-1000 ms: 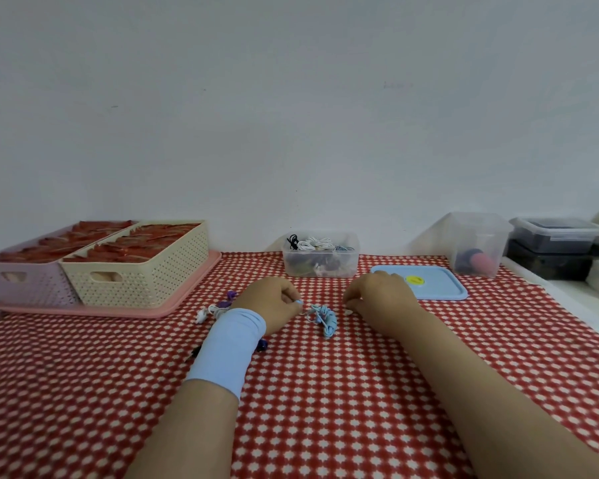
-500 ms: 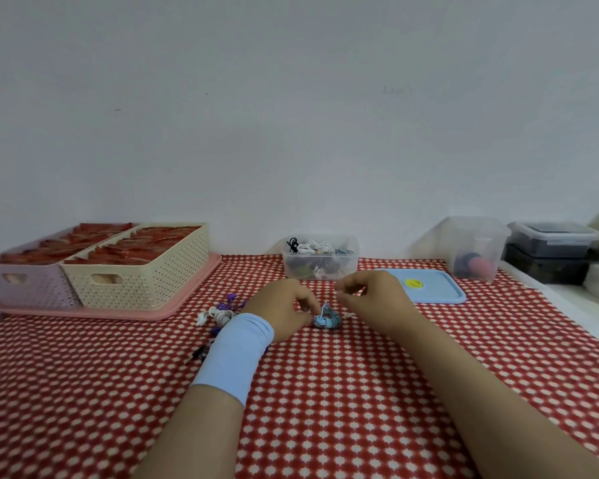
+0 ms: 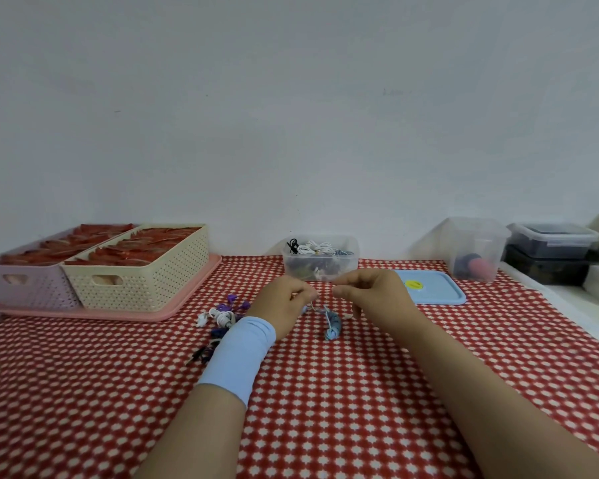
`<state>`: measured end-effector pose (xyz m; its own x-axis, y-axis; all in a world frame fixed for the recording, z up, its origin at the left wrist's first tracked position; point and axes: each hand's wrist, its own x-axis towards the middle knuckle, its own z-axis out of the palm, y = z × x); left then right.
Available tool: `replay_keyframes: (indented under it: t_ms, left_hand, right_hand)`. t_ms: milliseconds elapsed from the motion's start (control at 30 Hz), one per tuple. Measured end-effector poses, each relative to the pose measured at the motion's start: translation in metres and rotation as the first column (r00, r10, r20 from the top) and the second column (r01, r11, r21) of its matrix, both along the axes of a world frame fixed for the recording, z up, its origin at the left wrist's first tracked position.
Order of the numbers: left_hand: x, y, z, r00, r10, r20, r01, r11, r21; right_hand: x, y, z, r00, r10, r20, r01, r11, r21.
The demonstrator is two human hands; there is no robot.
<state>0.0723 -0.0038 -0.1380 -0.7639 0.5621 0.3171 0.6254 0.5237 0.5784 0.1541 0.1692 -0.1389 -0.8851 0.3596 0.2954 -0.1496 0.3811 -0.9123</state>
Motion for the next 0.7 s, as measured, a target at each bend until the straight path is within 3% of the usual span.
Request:
replay_keyframes:
  t_ms: [167, 267, 433, 700]
  left_hand:
    - [0.009, 0.007, 0.006, 0.978, -0.061, 0.199, -0.028, 0.909, 0.416]
    - [0.014, 0.010, 0.008, 0.929, -0.166, 0.331, -0.046, 0.835, 0.549]
    - [0.013, 0.010, 0.004, 0.837, -0.302, 0.457, -0.023, 0.814, 0.580]
    - [0.017, 0.012, 0.004, 0.830, -0.337, 0.445, 0.043, 0.834, 0.550]
  right_hand:
    - [0.005, -0.003, 0.005, 0.997, 0.070, -0.026, -0.074, 0.983, -0.170]
    - [0.006, -0.002, 0.007, 0.991, 0.134, 0.016, -0.123, 0.946, -0.300]
    - [0.007, -0.001, 0.009, 0.973, 0.230, 0.031, -0.191, 0.871, -0.453]
    - [0.011, -0.002, 0.013, 0.956, 0.288, 0.055, -0.216, 0.818, -0.533]
